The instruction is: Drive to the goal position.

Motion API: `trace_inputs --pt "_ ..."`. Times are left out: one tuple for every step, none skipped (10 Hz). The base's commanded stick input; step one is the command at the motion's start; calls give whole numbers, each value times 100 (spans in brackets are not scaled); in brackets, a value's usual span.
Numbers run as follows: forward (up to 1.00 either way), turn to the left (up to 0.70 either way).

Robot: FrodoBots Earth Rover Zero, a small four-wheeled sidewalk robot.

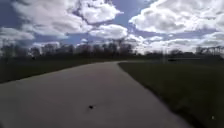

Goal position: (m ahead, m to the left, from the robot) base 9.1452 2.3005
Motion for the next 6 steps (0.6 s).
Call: trace_inputs --pt "100 0" --pt "100 0" --pt "100 0" --pt "100 0" --pt "100 0" --pt "100 0"
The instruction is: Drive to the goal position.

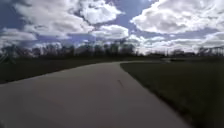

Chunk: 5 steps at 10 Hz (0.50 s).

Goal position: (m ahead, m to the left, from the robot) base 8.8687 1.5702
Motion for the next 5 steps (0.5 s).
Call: trace_inputs --pt "100 0" --pt "100 0" --pt "100 0" --pt "100 0" --pt "100 0"
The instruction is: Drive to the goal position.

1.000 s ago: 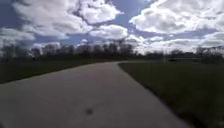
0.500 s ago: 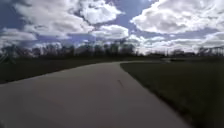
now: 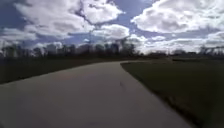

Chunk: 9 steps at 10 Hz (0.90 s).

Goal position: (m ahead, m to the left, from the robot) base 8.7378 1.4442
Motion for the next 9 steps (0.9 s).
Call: trace_inputs --pt "100 0" --pt "100 0" --pt "100 0" --pt "100 0" --pt "100 0" --pt "100 0" --pt "100 0" --pt "100 0" --pt "100 0"
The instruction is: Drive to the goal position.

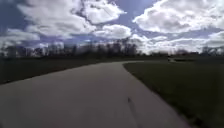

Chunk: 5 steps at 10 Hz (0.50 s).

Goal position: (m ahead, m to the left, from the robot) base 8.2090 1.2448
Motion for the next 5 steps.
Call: trace_inputs --pt "100 0" --pt "100 0" --pt "100 0" --pt "100 0" --pt "100 0"
